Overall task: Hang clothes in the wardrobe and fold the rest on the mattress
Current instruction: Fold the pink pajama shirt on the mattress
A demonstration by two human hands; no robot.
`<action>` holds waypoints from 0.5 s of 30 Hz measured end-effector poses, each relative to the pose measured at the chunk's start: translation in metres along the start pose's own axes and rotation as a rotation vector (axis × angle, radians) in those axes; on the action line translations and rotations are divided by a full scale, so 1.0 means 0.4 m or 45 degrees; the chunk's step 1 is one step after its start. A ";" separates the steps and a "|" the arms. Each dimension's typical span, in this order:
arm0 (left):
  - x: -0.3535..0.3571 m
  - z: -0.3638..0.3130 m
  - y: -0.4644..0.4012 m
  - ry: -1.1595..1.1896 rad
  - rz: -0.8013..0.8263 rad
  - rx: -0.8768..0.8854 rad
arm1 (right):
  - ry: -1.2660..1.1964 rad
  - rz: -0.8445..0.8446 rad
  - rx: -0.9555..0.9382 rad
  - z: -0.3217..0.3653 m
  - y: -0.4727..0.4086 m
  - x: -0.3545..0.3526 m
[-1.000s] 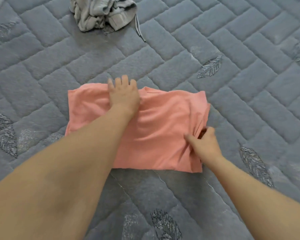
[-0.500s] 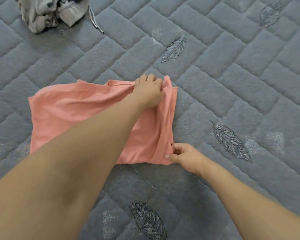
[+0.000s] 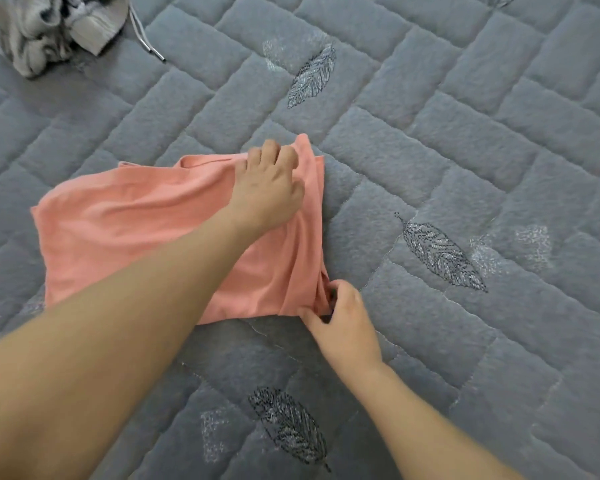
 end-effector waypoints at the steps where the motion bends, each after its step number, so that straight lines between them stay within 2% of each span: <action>1: -0.004 -0.003 0.035 0.166 0.021 -0.023 | 0.037 0.021 0.014 -0.001 -0.011 0.010; 3: 0.001 0.006 0.132 0.364 0.125 -0.055 | -0.178 0.036 0.076 -0.001 -0.041 0.003; 5: 0.008 0.021 0.238 0.389 0.244 -0.037 | -0.505 0.122 0.143 -0.013 -0.058 -0.019; 8: 0.048 0.056 0.341 0.234 0.561 0.023 | -0.823 0.247 0.220 -0.065 -0.061 -0.066; 11: 0.093 0.079 0.356 -0.082 0.765 0.090 | -0.690 0.287 0.222 -0.085 -0.067 -0.091; 13: 0.110 0.077 0.354 -0.169 0.799 0.084 | -0.415 0.211 0.144 -0.058 -0.068 -0.079; 15: 0.118 0.074 0.354 -0.179 0.801 0.071 | -0.299 0.160 0.108 -0.021 -0.058 -0.052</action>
Point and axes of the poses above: each hand's wrist, its own y-axis away from the middle knuckle, its own x-axis out of the palm, z = x × y, the point moved 3 cm from there along -y, towards the middle knuckle, and after that the axes turned 14 degrees about x, right-handed, at the moved point
